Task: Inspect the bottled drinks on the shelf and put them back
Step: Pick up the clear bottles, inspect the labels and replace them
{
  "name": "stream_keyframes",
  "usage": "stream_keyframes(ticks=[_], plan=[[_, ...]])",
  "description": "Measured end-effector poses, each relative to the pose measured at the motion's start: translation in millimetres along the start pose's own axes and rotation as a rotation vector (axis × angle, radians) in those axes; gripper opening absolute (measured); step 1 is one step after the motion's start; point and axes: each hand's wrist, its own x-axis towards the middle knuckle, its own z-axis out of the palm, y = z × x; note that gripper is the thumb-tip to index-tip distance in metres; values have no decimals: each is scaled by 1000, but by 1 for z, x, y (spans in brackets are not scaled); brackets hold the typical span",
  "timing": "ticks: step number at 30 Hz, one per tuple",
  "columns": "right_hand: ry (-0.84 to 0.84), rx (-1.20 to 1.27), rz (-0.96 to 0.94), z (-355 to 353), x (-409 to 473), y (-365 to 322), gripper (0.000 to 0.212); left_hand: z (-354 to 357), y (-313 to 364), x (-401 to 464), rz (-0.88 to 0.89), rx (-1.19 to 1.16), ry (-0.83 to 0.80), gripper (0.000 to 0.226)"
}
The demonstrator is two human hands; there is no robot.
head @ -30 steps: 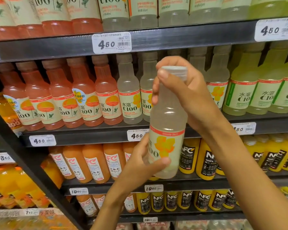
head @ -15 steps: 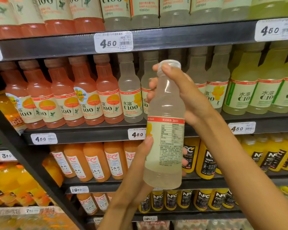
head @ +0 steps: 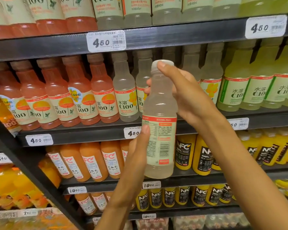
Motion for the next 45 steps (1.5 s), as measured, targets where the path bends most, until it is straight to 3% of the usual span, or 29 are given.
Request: stream_keyframes(ticks=[4, 9, 11, 16, 19, 21, 24, 28, 30, 32, 35, 37, 39, 45], plan=[[-167, 266, 105, -4, 3, 7, 30, -1, 4, -3, -177, -310, -231, 76], [-242, 309, 128, -3, 6, 11, 29, 0, -5, -1, -305, -581, -347, 76], [-214, 255, 101, -2, 7, 9, 24, -4, -9, -1, -262, -522, -301, 75], [12, -29, 23, -1, 4, 1, 19, -3, 2, 10, -148, 4, 93, 58], [80, -78, 21, 1, 4, 2, 19, 1, 5, 12, -113, 118, 98, 50], [52, -123, 28, 2, 4, 1, 18, 1, 2, 8, -87, 27, 54, 51], [-28, -106, 62, 0, 6, 1, 21, 0, 5, 2, -168, -315, -117, 73], [-113, 263, 154, 2, 8, 8, 24, 8, 7, -2, -272, -598, -307, 77], [-109, 330, 165, 1, 9, 10, 21, 8, 6, -1, -288, -637, -332, 76], [-113, 322, 127, -3, 10, 10, 18, 5, 5, 2, -252, -475, -255, 75], [-103, 194, -4, -8, 9, 6, 15, 2, 10, 6, -152, -36, -46, 70], [-134, 131, -88, -7, 6, 5, 20, 2, 10, 7, -103, 109, -18, 65], [-170, 48, -158, -6, 2, 4, 23, 3, 8, 7, -36, 206, -20, 57], [-265, -196, -268, 2, -13, -6, 24, 4, -9, 6, 98, 228, -17, 67]])
